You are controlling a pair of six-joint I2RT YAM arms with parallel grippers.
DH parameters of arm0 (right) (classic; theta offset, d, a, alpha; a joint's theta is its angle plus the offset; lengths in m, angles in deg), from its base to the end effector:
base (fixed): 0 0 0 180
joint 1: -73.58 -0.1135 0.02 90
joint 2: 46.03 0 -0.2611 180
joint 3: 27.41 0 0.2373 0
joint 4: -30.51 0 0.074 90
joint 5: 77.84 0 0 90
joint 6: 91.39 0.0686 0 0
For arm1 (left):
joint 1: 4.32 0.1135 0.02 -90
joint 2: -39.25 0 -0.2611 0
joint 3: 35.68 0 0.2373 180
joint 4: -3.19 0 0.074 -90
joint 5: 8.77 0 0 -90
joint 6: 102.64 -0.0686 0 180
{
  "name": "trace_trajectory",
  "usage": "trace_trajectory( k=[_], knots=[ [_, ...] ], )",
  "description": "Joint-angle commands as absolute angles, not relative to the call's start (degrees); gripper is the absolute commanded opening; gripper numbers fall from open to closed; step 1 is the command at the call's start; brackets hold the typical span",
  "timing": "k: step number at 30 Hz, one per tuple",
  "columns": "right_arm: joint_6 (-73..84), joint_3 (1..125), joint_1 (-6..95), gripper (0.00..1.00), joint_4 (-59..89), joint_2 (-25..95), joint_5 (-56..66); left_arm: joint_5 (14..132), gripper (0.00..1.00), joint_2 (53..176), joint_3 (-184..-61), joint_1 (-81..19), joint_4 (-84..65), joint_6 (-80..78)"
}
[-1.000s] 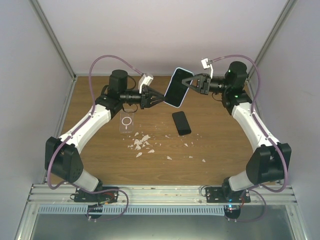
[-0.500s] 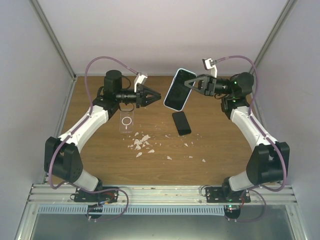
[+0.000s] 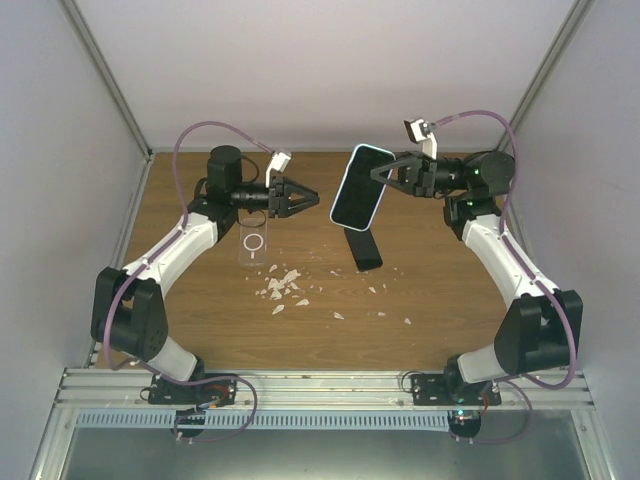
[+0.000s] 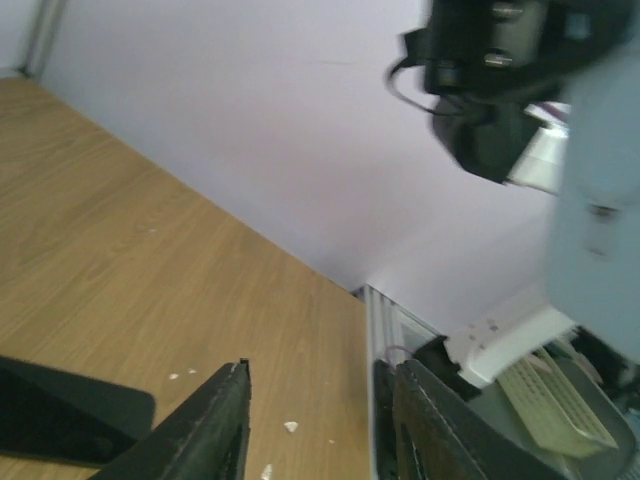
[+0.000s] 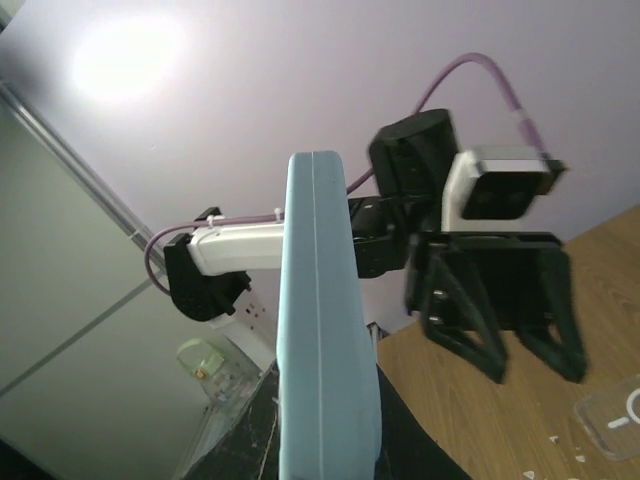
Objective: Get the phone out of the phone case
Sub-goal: Remove the phone case from the phone.
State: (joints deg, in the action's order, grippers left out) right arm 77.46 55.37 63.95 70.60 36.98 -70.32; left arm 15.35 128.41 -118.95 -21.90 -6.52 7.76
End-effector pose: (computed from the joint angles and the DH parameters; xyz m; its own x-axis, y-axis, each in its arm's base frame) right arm 0.2738 0.1154 0.4249 -0.6354 0.0224 -0.7718 -0.7693 -0.1049 0.6303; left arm 0.3152 -0.1655 0.3228 -0.5754 0.0329 -0.8172 0.8118 0.1446 -0.5658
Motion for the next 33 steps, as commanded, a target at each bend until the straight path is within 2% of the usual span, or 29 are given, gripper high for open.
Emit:
trace_trajectory(
  k=[1, 7, 13, 23, 33],
  knots=[
    [71.4, 56.97, 65.33, 0.0, 62.66, 36.06, -66.45, 5.58, 0.43, 123.63, -116.74, -22.08, 5.58, 14.46],
    [66.89, 57.76, 65.56, 0.0, 56.33, 36.73, -65.23, 2.87, 0.52, 121.46, -116.03, -23.54, 9.14, 16.72],
    [65.83, 57.9, 65.49, 0.01, 54.89, 36.58, -65.12, 6.34, 0.54, 122.77, -122.34, -26.37, -4.33, 6.73],
    [65.16, 58.06, 65.33, 0.01, 54.34, 36.13, -65.91, 12.4, 0.47, 124.63, -125.22, -27.9, -10.97, 1.43],
    [70.0, 57.45, 64.64, 0.01, 61.03, 36.51, -67.16, 16.82, 0.4, 125.27, -124.85, -27.92, -14.5, -1.14]
  ],
)
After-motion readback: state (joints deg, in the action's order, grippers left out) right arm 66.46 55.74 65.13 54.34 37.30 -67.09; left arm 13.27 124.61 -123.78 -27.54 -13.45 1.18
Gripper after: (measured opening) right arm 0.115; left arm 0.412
